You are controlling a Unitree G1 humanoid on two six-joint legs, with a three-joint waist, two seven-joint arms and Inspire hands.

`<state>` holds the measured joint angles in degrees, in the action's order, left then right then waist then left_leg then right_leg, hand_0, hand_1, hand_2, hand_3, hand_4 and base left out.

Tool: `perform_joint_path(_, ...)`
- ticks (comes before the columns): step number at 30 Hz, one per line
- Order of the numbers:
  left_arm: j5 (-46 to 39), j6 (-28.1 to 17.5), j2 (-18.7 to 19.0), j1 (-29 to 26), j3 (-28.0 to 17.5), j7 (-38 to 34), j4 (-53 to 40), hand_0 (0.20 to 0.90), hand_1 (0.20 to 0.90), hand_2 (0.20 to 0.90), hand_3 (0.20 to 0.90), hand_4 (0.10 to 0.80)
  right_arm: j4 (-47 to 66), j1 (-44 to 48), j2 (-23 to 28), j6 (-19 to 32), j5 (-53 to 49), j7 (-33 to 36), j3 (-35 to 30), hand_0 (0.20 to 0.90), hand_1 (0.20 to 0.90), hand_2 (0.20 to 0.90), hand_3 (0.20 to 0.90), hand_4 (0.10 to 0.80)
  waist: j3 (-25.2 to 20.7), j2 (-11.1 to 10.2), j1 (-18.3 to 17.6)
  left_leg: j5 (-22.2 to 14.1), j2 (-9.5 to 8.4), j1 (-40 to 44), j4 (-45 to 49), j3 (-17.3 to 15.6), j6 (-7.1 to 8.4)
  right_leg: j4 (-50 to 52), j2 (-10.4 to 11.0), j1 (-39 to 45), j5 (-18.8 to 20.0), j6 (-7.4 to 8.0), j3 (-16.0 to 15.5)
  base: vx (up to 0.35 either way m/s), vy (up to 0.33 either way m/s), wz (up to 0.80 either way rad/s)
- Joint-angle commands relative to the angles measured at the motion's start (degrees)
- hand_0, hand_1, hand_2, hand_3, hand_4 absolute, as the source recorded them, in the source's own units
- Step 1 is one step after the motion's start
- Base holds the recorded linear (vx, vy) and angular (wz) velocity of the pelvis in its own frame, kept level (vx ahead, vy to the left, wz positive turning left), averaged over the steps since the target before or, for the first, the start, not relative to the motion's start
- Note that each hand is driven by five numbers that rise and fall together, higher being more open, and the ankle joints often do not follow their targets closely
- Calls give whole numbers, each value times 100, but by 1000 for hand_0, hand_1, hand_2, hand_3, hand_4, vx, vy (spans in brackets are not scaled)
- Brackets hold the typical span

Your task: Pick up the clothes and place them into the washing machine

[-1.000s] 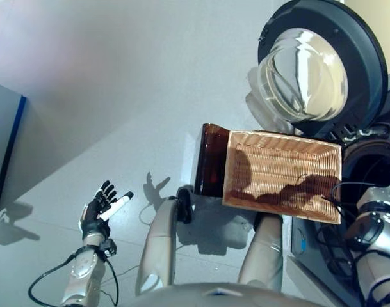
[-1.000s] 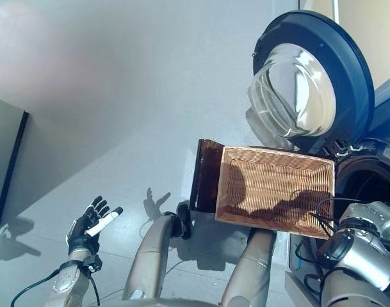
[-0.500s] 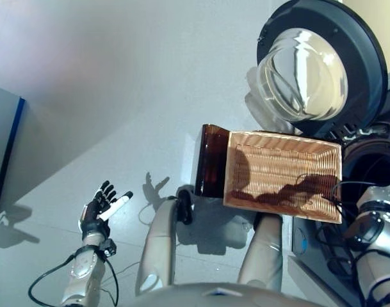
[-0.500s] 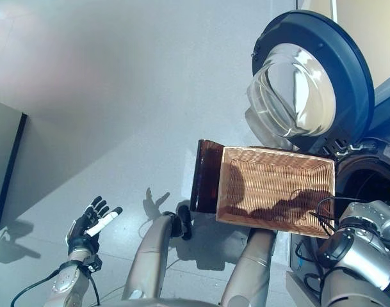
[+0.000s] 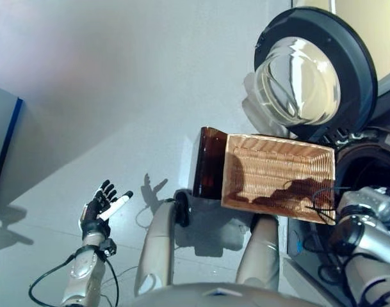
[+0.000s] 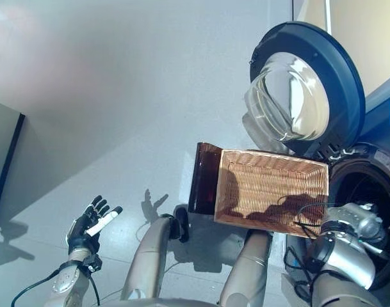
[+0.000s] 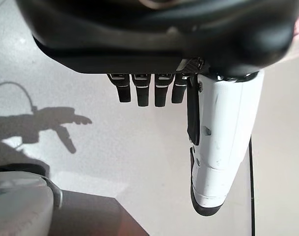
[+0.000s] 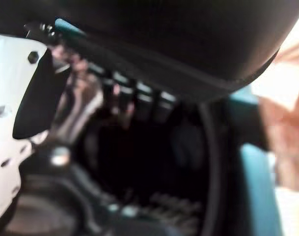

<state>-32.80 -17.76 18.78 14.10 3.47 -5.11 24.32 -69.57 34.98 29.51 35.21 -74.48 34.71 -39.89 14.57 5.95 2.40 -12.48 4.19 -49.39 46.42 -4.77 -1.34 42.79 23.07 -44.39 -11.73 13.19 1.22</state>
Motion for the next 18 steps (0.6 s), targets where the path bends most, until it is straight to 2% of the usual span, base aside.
perform_joint_path(1, -56, -508, 285, 17, -309, -89, -413, 900, 900, 900, 900, 800, -117, -174, 22, 297, 327, -245, 246, 900, 900, 900, 900, 800, -280, -107, 116, -57, 112, 281, -176, 325, 506, -723, -59, -26, 1003, -270, 48, 4, 8, 4)
perform_joint_path(8, -48, -501, 234, 22, -419, -97, -395, 900, 900, 900, 900, 800, 137, -395, -690, 356, 163, -511, 219, 900, 900, 900, 900, 800, -263, -172, 84, -121, 94, 282, -93, 318, 476, -803, -26, 63, 1039, -262, 38, 3, 12, 3)
perform_joint_path(18, -67, -533, 108, 2, -557, -119, -388, 900, 900, 900, 900, 800, 584, -718, -1473, 326, 394, -838, 630, 900, 900, 900, 900, 800, -265, -303, 24, -124, 86, 536, -235, 241, 465, -1155, -4, 381, 1204, -218, -22, 14, 9, -2)
